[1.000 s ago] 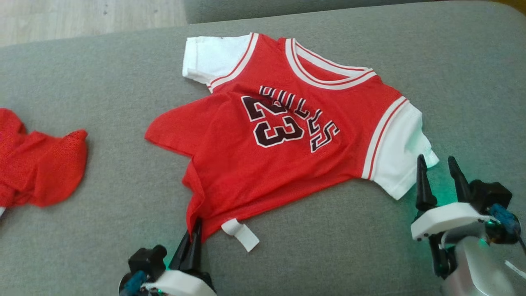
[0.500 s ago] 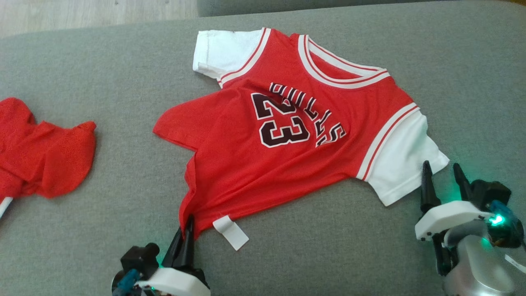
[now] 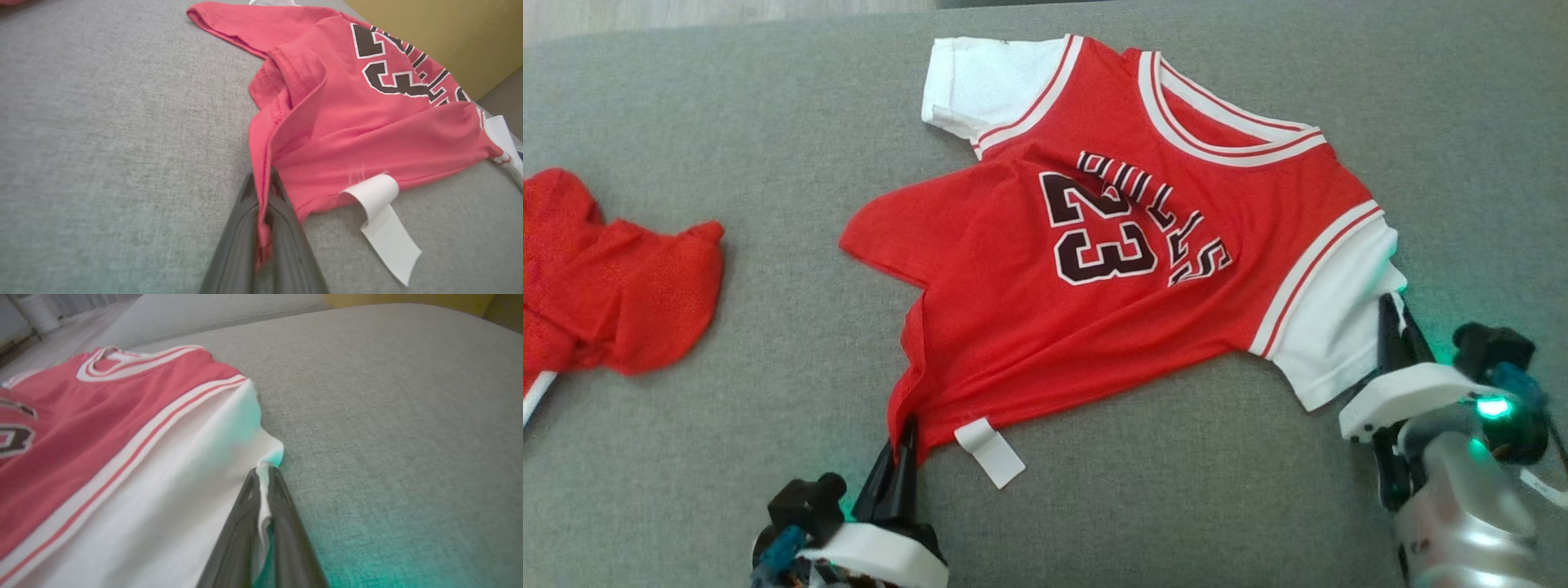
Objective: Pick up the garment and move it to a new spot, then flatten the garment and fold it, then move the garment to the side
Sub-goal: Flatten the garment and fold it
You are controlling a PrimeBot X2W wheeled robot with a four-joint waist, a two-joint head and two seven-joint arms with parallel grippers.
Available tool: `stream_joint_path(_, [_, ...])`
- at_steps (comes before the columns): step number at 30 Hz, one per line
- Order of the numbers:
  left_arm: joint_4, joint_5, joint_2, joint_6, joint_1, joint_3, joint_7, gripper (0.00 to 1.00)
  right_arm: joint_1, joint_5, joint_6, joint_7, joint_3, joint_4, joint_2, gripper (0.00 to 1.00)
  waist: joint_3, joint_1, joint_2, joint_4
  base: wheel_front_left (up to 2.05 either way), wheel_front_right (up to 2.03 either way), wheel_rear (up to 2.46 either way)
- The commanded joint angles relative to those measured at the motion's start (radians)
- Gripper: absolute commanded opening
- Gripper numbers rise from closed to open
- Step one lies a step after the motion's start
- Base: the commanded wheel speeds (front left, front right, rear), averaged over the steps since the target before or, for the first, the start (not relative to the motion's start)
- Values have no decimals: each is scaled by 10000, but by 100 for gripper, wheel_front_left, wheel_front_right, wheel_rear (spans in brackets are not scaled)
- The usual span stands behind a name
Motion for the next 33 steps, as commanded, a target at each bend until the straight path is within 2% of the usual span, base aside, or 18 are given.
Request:
stream_joint_path(1, [68,-208,110,0,-114,360,37,0,35,645,-7,93,170,-22,32,0,-26,0,-1,29,0,0,0])
stream_joint_path(6, [-407,-475,110,-142,-220,630,37,0,44,2643,-7,93,741,-1387,33,0,-345,0,-1,-33,0,0,0])
stream_joint_path(10, [-1362,-516,110,-221,-655,1148,37,0,-23,4261,-7,93,1208,-3447,33,0,-820,0,-1,-113,0,0,0])
stream_joint_path(13, [-2089,-397,148,-238,-1168,1307,37,0,-165,5020,-7,93,1387,-4879,33,0,-1270,0,-1,-221,0,0,0])
stream_joint_path(17, [-3164,-803,734,-242,-2101,1507,37,0,-612,5550,-7,93,1868,-5952,-147,0,-1852,0,-1,-342,0,0,0])
stream_joint_path(22, [-4136,-961,2229,-243,-3543,1292,37,0,-1574,6225,-7,126,2568,-6647,-791,0,-2412,0,-1,-397,0,0,0])
stream_joint_path(25, [-4594,-1004,2855,-244,-4451,1302,286,0,-2189,6500,-7,377,2654,-7062,-1151,0,-2570,0,-1,-307,0,0,0])
stream_joint_path(30, [-4891,-1032,3377,-88,-5547,1422,1391,0,-3217,6469,-7,1060,2530,-7360,-1528,0,-2453,0,-1,-174,0,0,0])
stream_joint_path(33, [-4736,-1119,3362,159,-5828,1376,2064,0,-3707,6138,-7,1291,2563,-7126,-1619,0,-2110,0,-1,-110,0,0,0])
